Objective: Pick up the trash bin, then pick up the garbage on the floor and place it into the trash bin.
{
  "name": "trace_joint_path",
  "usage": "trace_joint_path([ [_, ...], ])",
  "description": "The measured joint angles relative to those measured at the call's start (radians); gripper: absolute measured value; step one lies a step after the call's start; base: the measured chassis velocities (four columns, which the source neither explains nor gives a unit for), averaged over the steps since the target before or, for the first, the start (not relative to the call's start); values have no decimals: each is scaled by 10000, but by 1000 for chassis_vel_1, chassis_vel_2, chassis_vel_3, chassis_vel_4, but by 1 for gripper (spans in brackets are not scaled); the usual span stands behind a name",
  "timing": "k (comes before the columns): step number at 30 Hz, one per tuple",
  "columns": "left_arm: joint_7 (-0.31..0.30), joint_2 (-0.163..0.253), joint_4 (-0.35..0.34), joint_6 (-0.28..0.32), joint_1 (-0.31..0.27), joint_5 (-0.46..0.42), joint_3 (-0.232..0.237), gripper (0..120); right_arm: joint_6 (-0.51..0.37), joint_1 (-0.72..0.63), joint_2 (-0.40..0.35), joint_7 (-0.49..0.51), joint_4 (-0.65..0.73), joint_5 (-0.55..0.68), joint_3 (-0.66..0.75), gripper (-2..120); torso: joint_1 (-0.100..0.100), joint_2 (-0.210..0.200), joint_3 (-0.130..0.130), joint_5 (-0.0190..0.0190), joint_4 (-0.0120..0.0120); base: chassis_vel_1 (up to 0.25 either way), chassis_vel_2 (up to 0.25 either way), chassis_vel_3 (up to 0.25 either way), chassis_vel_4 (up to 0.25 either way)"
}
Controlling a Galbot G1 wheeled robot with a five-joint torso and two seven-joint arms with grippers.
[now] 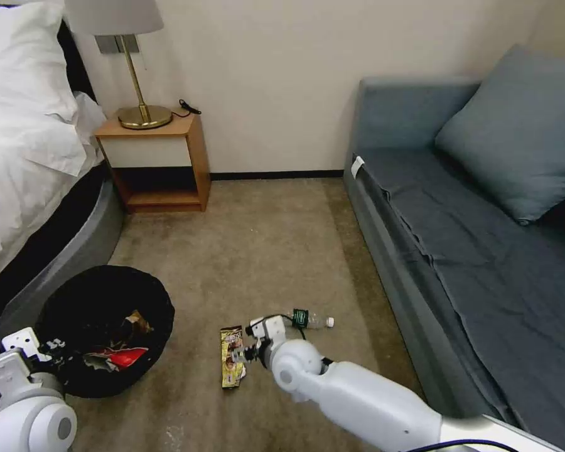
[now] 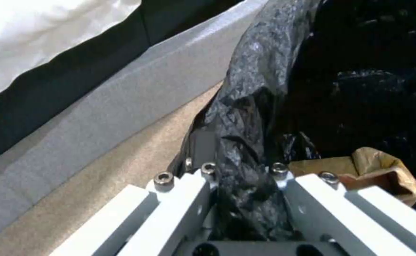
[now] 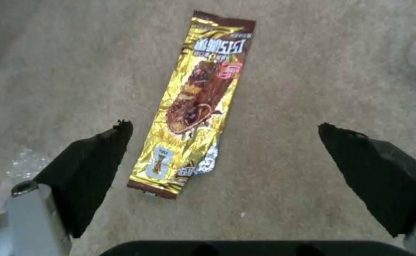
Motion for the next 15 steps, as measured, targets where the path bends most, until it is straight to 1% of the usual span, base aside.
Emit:
trace_joint_path([
  [5, 1, -65, -42, -31, 50, 13, -46, 3, 278, 192, 389, -181, -723, -91, -418, 100, 0, 0, 0, -1, 0, 0, 0, 0, 0],
  [15, 15, -114, -45, -68, 96, 11, -169, 3, 844, 251, 903, -490, -1820, -446, -1023, 100, 0, 0, 0, 0, 0, 0, 0, 0, 0],
])
